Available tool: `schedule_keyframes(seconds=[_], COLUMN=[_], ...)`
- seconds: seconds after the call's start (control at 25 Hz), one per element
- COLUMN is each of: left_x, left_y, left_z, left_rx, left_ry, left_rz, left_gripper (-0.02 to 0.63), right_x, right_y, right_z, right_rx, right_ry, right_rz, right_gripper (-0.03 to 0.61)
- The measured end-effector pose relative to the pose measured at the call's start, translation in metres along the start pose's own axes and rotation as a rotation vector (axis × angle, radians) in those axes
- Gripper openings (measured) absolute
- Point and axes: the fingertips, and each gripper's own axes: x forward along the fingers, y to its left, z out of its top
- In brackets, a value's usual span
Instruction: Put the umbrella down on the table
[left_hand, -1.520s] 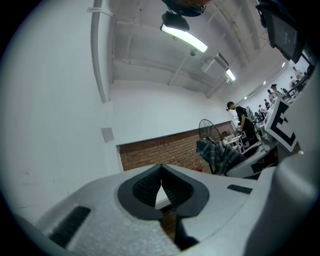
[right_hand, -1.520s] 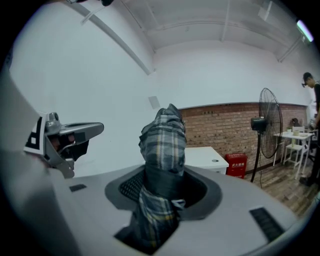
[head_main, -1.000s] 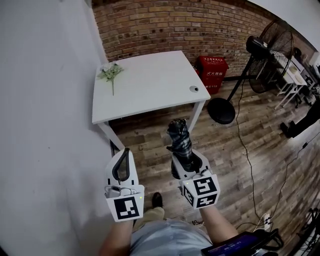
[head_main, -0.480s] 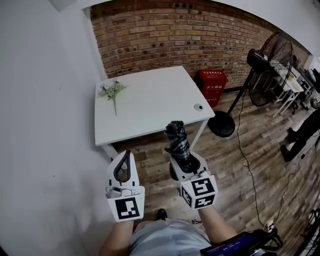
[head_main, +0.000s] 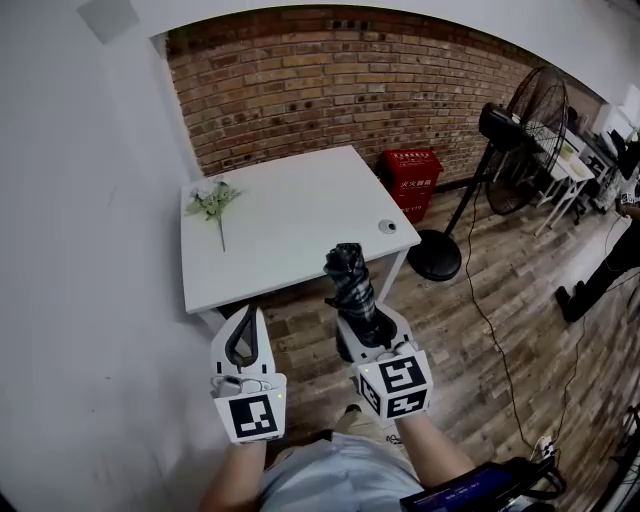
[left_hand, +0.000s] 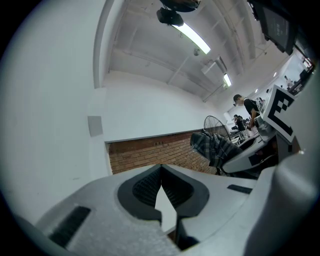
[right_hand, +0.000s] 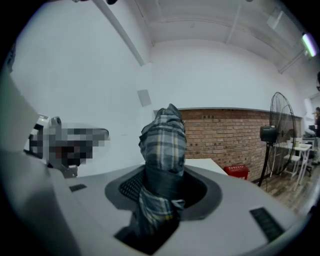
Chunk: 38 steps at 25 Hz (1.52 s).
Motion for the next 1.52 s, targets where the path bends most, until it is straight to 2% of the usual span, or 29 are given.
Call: schedule_keyframes(seconds=[0.4,0.64,0.84,1.08,1.52], left_x=[0.032,0.069,0.118,0.195,0.300], left_y=[-0.011,-0.014,-0.017,-0.022,-0.021], left_z=[-0.006,-0.030,-0.058,-0.082,-0.093], left_rx=[0.011,0.007,0.015,0.031,0.055], left_ry=[-0.007,0.052,0.119,0.167,0.201], left_rz=[-0.027,-0.023,-0.024,-0.009,0.038], left_gripper=[0.008,0.008,0.008,0.008,0.008], right_x=[0.016,0.048,0.093,0.161,0.252], right_y=[-0.028,-0.063,-0.105,-0.146,-0.203], right_z=[0.002,0.001,-0.003,-0.015,-0.002], right_rx=[0.012,-0.003,0.026,0.053,0.054], right_ry=[-0.011,0.003,0.022,0.072,0.085], right_rz=[-0.030,-0.041,-0.040,0.014,0.092], right_gripper=[0.183,0.183,0.183,0.183,0.183])
